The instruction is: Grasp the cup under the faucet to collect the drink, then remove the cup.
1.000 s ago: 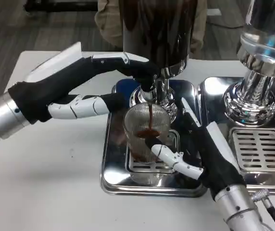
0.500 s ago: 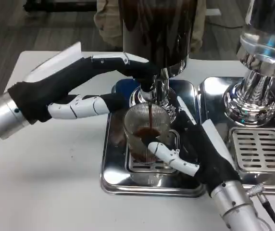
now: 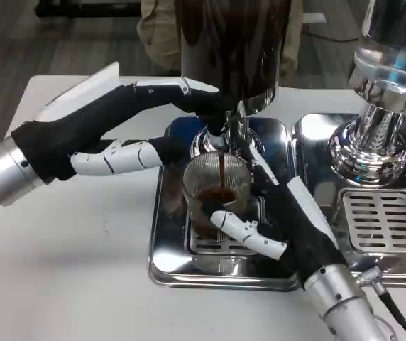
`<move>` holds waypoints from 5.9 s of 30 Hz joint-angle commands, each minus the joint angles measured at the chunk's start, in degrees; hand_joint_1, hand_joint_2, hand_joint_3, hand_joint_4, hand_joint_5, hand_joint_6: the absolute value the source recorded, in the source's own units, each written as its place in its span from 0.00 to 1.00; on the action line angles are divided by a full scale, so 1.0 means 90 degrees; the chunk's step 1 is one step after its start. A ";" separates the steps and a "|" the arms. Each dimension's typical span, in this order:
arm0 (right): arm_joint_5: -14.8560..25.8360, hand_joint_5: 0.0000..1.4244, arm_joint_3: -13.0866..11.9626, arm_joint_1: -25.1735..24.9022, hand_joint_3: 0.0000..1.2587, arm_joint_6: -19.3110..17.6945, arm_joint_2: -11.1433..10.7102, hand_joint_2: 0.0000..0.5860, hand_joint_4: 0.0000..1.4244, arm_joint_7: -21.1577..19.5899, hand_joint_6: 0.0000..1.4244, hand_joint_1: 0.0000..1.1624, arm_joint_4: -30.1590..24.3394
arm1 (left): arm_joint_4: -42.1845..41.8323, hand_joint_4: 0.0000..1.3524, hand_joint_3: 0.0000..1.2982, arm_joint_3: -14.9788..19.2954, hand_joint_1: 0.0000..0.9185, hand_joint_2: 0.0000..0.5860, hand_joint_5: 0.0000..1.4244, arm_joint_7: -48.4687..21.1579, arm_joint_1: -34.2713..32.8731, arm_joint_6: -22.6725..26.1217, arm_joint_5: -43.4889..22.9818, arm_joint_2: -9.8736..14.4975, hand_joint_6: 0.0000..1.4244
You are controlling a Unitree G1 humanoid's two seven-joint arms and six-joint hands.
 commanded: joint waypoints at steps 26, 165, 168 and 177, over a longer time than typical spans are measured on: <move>-0.0788 0.00 0.0242 -0.0149 0.00 0.0471 0.0189 0.28 0.00 -0.0682 0.13 0.57 0.0041 | -0.0139 0.19 0.19 0.0202 0.00 0.17 0.23 0.0256 0.0421 0.0071 0.0189 0.0190 0.20; -0.2081 0.52 0.0341 0.3960 0.44 0.0401 -0.0111 0.40 0.41 -0.1648 0.61 0.59 -0.4722 | -0.0480 0.05 0.12 0.0208 0.00 0.26 0.07 0.0758 0.2881 -0.1216 0.0355 0.0549 0.13; -0.2073 0.52 0.0363 0.4058 0.44 0.0377 -0.0116 0.40 0.41 -0.1641 0.61 0.59 -0.4780 | -0.0567 0.05 0.12 0.0249 0.00 0.26 0.07 0.0778 0.2982 -0.1207 0.0351 0.0565 0.13; -0.1994 0.52 0.0298 0.4129 0.44 0.0319 -0.0175 0.40 0.41 -0.1603 0.61 0.59 -0.4753 | -0.0669 0.05 0.12 0.0310 0.00 0.26 0.07 0.0771 0.3046 -0.1167 0.0376 0.0565 0.13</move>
